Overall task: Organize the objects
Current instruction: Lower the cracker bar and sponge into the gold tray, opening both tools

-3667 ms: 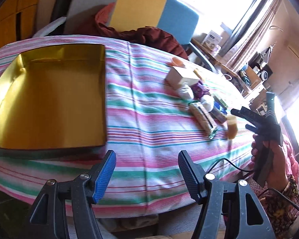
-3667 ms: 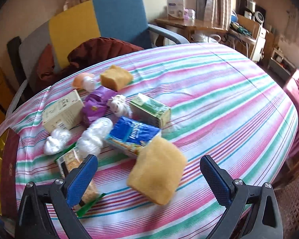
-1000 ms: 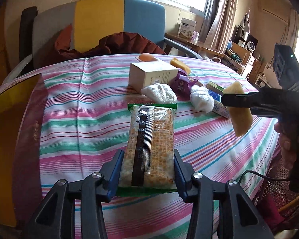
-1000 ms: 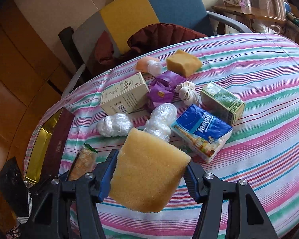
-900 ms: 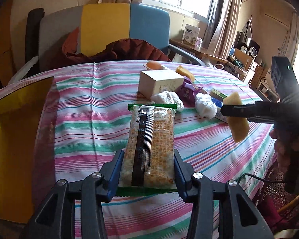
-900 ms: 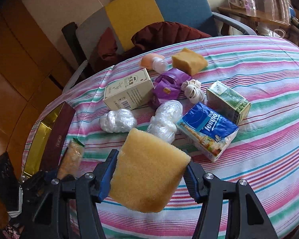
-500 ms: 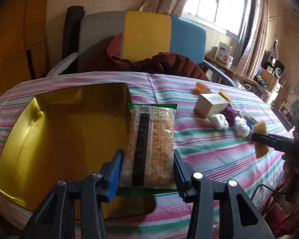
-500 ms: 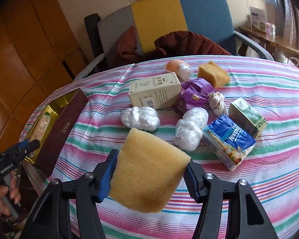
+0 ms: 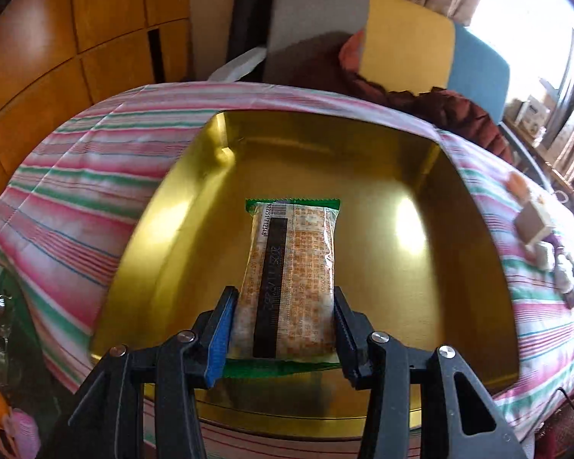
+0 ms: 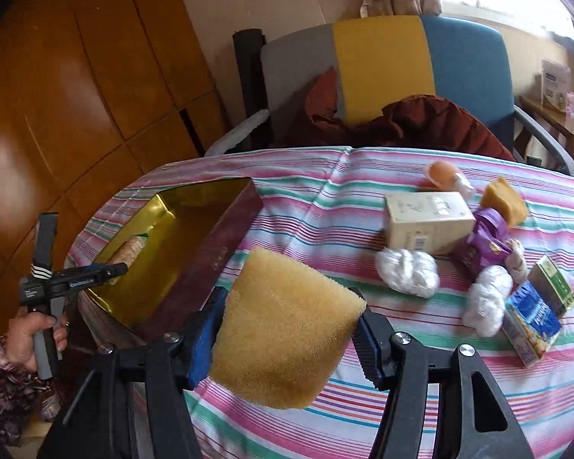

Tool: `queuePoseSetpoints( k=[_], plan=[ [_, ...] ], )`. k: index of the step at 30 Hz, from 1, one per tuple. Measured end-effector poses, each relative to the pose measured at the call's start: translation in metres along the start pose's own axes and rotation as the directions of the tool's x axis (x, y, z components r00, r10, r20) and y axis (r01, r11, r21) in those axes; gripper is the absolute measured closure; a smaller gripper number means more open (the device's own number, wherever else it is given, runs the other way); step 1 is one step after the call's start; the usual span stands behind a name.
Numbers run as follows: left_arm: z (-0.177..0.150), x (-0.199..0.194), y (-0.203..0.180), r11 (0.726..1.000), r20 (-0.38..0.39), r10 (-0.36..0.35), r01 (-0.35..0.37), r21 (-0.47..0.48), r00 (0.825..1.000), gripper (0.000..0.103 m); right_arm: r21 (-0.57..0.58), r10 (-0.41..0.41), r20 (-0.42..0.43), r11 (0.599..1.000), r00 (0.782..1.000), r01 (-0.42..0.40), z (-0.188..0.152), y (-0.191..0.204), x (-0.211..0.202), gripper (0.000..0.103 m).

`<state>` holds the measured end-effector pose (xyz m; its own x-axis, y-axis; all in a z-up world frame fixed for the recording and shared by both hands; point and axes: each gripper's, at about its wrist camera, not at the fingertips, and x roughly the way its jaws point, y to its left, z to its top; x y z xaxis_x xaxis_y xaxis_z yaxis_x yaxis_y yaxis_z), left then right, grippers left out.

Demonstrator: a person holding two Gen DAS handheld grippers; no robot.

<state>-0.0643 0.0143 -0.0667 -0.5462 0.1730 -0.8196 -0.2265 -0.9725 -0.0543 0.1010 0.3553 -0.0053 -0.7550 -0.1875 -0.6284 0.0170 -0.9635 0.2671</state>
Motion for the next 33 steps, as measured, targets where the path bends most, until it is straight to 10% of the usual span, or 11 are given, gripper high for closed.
queuePoseSetpoints(
  k=[13, 18, 23, 33],
  plan=[
    [0.003, 0.008, 0.034, 0.981, -0.03, 0.193, -0.193, -0.014, 0.981, 0.055, -0.077, 0.181, -0.041, 0.98, 0.983, -0.184, 0.016, 0.095, 0.045, 0.04],
    [0.008, -0.027, 0.052, 0.981, 0.125, 0.08, -0.056, -0.187, 0.989, 0.055, -0.099, 0.214, -0.092, 0.97, 0.972, -0.223, 0.017, 0.127, 0.068, 0.04],
    [0.002, -0.061, 0.08, 0.903, 0.3, 0.036, 0.097, -0.418, 0.953, 0.04, -0.099, 0.232, -0.176, 0.963, 0.957, -0.251, 0.016, 0.159, 0.103, 0.04],
    [0.005, -0.079, 0.088, 0.875, 0.373, 0.091, 0.105, -0.473, 0.923, 0.037, -0.122, 0.211, -0.3, 0.959, 0.931, -0.257, 0.004, 0.214, 0.171, 0.039]
  ],
)
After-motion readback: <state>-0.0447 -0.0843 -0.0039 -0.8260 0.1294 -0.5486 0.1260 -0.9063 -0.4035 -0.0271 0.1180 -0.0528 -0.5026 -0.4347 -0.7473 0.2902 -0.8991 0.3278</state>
